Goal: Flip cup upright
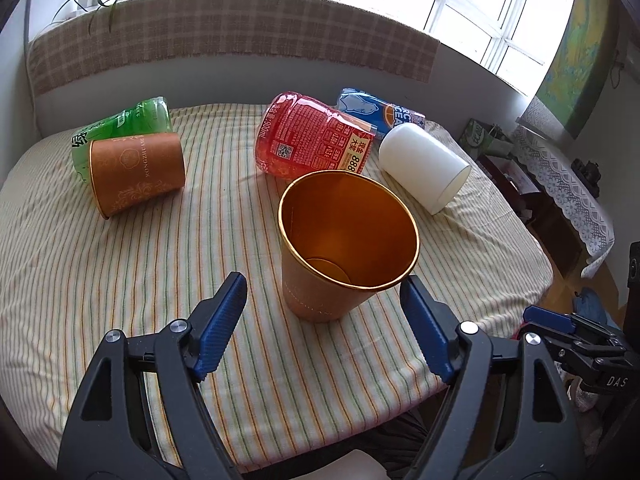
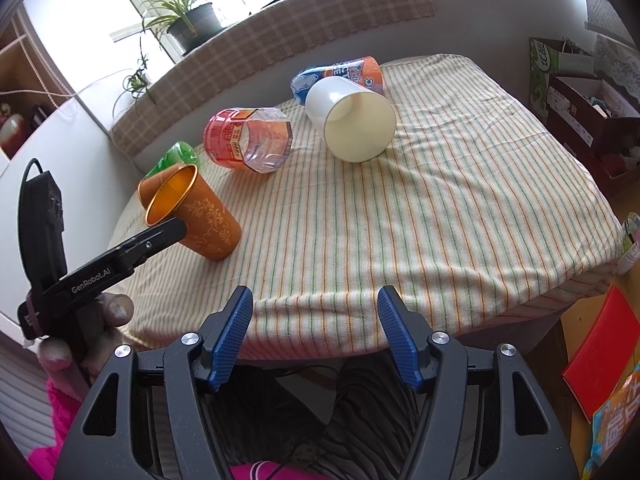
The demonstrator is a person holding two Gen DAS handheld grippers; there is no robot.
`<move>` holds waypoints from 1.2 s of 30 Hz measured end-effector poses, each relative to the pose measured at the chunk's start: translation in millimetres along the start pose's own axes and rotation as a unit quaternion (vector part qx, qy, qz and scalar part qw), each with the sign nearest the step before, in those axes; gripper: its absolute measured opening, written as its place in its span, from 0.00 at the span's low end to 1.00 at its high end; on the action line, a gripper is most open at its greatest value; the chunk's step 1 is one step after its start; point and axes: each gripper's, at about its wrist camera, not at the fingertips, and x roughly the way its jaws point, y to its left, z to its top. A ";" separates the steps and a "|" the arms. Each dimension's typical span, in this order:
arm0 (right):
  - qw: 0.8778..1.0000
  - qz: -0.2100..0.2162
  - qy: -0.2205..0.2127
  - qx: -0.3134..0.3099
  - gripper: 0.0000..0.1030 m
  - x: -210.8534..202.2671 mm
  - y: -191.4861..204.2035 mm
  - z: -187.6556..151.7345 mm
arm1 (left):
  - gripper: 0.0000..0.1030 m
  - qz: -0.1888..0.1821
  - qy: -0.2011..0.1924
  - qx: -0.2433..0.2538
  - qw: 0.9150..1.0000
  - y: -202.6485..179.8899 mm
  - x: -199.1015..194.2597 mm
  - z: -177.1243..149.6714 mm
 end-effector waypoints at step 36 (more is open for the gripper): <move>0.981 -0.048 -0.144 -0.125 0.79 -9.3 74.0 21.5 | 0.98 0.188 -0.183 -0.038 0.964 5.3 -116.4 -20.8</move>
